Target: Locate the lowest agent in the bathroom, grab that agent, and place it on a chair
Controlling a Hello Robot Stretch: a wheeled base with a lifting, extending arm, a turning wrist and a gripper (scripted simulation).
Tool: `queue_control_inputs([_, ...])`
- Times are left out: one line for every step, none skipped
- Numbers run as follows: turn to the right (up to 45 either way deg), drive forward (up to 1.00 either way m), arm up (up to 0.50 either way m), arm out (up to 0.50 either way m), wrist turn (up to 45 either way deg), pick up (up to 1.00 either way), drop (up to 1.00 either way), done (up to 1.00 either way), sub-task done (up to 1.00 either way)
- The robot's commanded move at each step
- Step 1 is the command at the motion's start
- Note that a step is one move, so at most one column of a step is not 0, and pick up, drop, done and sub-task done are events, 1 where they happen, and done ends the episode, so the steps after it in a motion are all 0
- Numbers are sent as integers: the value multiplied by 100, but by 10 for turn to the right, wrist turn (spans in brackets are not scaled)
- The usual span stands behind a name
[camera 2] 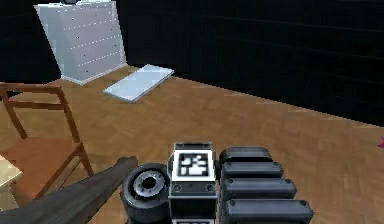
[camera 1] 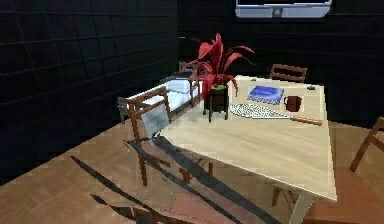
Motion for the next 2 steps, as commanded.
queue_control_inputs([450, 0, 0, 0, 0, 0, 0, 0, 0])
queue_control_inputs([-390, 0, 0, 0, 0, 0, 0, 0, 0])
